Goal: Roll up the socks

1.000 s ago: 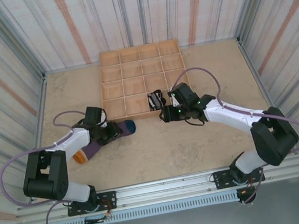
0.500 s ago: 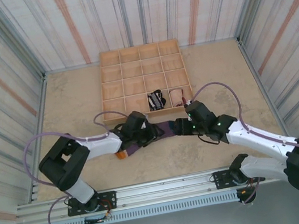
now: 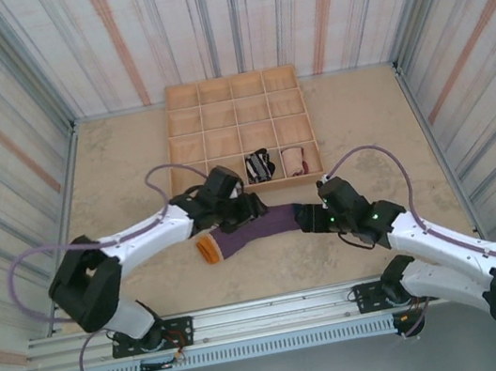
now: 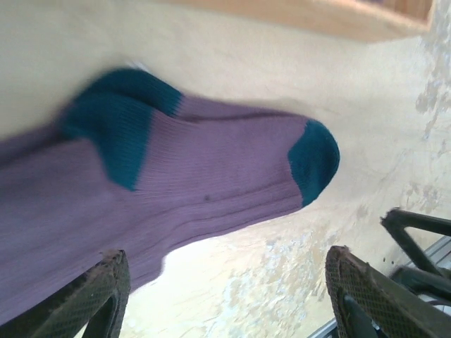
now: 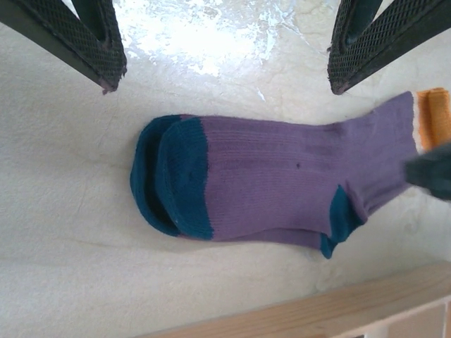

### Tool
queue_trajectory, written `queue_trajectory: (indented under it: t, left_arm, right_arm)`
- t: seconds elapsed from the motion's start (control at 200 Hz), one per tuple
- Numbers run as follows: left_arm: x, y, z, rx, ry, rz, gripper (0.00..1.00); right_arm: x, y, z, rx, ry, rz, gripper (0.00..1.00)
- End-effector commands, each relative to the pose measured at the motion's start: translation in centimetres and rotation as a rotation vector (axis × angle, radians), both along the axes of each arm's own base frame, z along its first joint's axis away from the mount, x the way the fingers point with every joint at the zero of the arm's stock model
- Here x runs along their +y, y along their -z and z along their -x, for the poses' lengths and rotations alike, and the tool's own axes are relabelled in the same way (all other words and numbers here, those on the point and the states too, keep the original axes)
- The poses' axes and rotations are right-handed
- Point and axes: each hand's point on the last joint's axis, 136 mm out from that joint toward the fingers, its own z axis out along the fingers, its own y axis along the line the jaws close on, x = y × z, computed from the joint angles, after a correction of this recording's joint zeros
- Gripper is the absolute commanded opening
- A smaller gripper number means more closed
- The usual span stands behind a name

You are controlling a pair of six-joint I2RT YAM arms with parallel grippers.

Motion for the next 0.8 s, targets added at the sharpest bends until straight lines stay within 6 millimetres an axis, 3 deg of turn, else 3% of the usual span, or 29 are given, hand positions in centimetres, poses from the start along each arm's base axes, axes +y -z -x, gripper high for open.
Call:
queue_trajectory:
  t: [0.0, 0.145, 0.531, 0.796]
  left_arm:
    - [5.5, 1.4, 1.8, 0.037, 0.06, -0.122, 0.74]
    - [8.5, 2.6, 1.2, 0.036, 0.039, -0.064, 0.73]
    - [8.2, 6.2, 1.6, 0.057, 0.081, -0.035, 0.7]
    - [8.6, 8.3, 4.9, 0.157, 0.01, -0.039, 0.7]
  right_arm:
    - [1.5, -0.2, -0.1, 0.013, -0.007, -0.05, 0.78]
    - [2.7, 1.4, -0.2, 0.063, 0.019, -0.072, 0.78]
    - [5.9, 4.7, -1.2, 0.173, 0.112, -0.079, 0.77]
    - [5.3, 6.0, -3.9, 0.167, 0.126, -0.029, 0.77]
